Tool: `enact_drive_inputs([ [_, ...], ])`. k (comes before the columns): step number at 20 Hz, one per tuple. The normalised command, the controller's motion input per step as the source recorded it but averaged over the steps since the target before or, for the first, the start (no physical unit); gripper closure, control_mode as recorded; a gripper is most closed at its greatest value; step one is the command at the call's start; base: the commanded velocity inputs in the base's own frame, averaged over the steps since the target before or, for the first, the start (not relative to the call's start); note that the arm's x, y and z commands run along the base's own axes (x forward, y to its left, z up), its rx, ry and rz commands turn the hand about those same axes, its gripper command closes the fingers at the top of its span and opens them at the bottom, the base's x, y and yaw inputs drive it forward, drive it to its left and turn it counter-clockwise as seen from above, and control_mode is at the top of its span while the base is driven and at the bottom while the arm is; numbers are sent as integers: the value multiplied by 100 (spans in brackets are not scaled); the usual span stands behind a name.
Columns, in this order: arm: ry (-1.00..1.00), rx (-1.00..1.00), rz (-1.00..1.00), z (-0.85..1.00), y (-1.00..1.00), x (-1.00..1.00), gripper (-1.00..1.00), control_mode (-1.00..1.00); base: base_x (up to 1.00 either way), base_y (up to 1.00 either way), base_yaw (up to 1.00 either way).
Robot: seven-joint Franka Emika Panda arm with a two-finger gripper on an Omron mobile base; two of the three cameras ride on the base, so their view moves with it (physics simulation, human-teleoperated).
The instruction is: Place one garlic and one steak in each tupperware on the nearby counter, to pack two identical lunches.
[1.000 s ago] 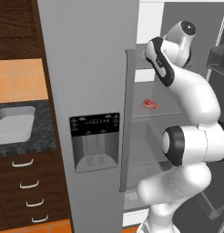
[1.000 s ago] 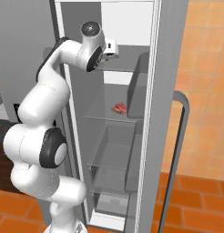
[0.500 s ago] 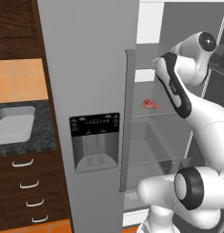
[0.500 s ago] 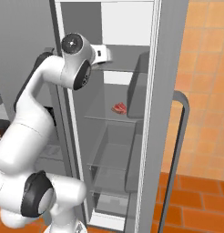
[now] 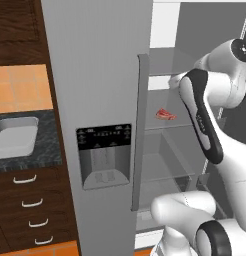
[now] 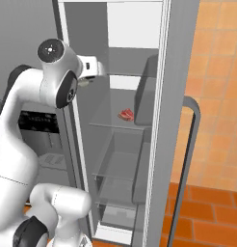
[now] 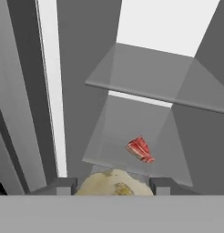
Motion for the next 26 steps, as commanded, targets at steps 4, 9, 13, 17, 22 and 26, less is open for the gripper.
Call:
enact_drive_inputs([
  [4, 3, 0, 0, 0, 14, -19, 100, -100, 0, 0, 0],
  [9, 0, 0, 0, 0, 0, 0, 100, -100, 0, 0, 0],
  [13, 0, 0, 0, 0, 0, 0, 100, -100, 0, 0, 0],
  [17, 0, 0, 0, 0, 0, 0, 100, 100, -3, 4, 0],
  [22, 0, 0, 0, 0, 0, 0, 100, 100, 0, 75, 0],
  [26, 0, 0, 0, 0, 0, 0, 100, 100, 0, 86, 0],
])
